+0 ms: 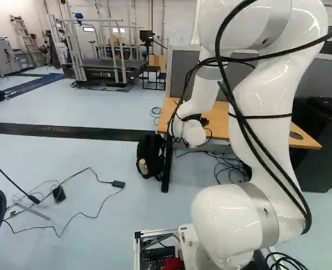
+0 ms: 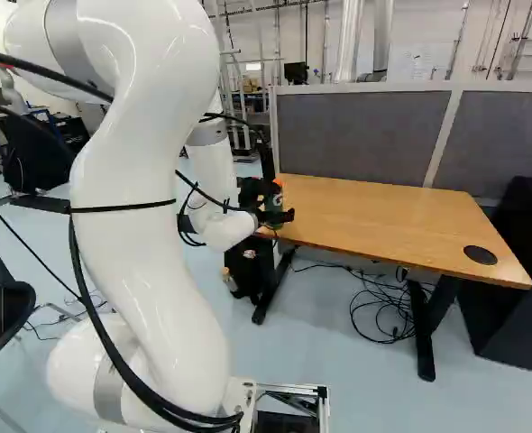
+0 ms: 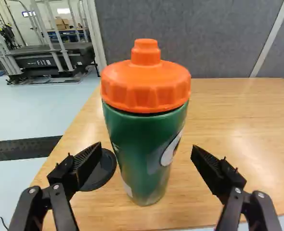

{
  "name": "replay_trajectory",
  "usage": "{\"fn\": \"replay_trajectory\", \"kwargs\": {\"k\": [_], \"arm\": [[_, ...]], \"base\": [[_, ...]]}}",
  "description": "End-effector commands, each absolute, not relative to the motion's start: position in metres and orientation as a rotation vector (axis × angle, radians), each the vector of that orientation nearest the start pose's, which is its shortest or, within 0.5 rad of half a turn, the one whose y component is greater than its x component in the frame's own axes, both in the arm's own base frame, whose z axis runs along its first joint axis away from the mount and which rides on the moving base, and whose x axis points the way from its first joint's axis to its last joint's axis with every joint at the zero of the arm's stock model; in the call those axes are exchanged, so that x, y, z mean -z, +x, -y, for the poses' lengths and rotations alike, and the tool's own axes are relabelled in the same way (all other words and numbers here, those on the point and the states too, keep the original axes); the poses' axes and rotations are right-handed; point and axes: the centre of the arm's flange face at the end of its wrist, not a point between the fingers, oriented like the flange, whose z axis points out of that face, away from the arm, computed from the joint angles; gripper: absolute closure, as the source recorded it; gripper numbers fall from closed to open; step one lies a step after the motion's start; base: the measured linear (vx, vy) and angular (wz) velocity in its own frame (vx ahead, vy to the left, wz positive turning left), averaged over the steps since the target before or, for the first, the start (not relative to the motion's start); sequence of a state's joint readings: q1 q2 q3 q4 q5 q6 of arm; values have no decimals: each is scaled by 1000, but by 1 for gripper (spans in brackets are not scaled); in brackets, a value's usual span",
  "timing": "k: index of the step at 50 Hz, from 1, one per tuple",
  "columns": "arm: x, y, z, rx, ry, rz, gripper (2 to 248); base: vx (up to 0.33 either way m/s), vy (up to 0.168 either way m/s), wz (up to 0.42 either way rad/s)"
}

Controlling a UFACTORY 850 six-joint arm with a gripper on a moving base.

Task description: Pick up the green bottle from the table

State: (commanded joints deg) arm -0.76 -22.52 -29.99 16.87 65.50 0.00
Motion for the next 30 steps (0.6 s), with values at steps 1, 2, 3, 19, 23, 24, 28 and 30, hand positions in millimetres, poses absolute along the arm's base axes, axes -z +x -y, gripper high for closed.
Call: {"fn": "replay_trajectory", "kwargs": {"k": [1, 2, 3, 19, 23, 24, 28, 30], "arm": [[-294, 435, 30, 1940, -2623, -441, 3], [-294, 435, 30, 1939, -2623, -441, 3], [-294, 435, 30, 1939, -2624, -441, 3], [-296, 424, 30, 1931, -2631, -441, 110], [-296, 420, 30, 1927, -2634, -441, 136], [-296, 419, 30, 1927, -2634, -441, 136], [-299, 414, 30, 1930, -2632, -441, 139], [-301, 410, 30, 1932, -2630, -441, 139]], "base": [[0, 0, 0], [0, 0, 0], [0, 0, 0], [0, 0, 0], [0, 0, 0], [0, 0, 0], [0, 0, 0], [0, 0, 0]]}}
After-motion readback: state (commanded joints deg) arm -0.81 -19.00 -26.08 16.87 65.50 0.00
